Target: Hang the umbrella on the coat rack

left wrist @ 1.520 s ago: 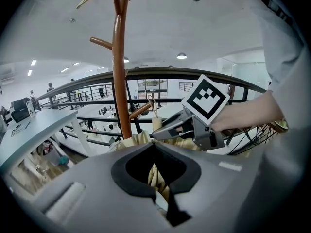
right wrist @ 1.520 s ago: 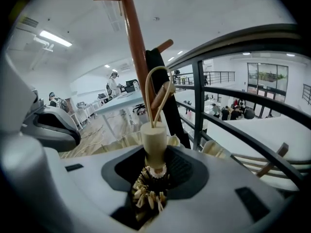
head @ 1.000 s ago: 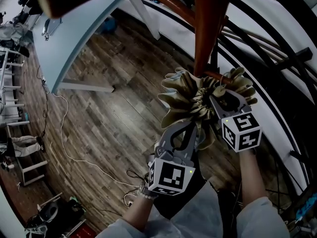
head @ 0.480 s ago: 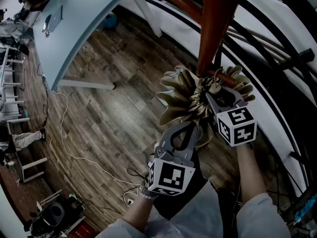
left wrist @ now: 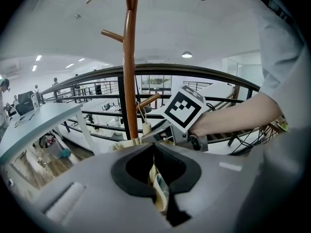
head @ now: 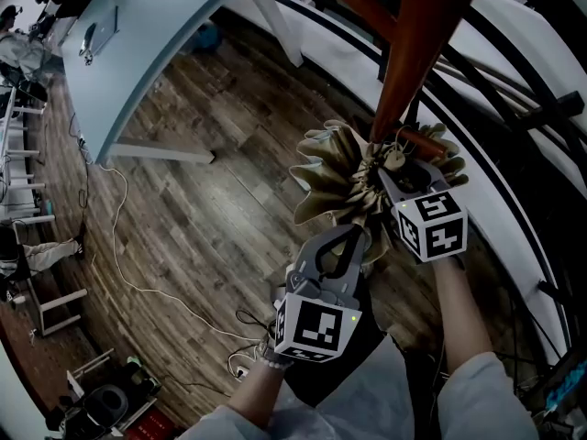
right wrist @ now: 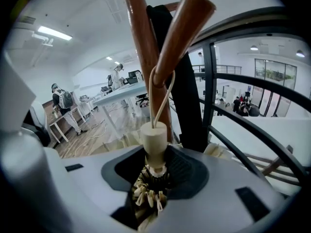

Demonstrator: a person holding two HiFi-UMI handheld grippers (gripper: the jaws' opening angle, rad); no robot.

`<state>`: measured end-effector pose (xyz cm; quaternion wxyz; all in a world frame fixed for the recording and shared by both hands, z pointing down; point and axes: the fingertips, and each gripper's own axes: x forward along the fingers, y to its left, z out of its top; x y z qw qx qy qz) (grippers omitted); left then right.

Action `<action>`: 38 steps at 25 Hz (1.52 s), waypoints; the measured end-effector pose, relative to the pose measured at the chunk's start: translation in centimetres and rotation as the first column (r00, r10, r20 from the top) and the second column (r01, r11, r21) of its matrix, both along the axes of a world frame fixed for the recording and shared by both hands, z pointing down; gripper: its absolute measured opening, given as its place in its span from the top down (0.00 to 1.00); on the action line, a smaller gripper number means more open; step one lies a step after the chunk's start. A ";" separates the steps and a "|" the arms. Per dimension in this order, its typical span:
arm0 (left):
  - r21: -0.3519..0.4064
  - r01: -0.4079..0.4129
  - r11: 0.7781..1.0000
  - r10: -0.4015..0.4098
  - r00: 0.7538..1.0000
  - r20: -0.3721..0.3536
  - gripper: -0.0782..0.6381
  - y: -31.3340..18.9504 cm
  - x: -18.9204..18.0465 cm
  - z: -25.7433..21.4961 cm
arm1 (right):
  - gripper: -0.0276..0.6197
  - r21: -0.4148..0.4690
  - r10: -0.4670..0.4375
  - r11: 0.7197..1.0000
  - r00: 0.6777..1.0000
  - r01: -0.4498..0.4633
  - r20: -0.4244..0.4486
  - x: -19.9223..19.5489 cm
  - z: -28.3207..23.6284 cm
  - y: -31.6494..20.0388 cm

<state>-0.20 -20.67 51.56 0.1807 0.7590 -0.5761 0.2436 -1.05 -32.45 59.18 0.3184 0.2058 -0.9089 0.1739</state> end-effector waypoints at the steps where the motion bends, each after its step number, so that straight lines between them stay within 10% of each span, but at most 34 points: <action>1: 0.001 0.002 1.000 -0.002 1.000 0.000 0.88 0.1 0.0 0.1 | 0.75 0.000 0.003 1.000 1.000 -0.003 0.000 0.0 0.1 0.0; 38: 0.061 -0.002 0.998 0.002 1.000 0.008 0.88 3.0 -1.6 -1.8 | 0.69 0.018 0.091 0.996 0.996 -0.091 -0.019 -0.4 1.3 -0.2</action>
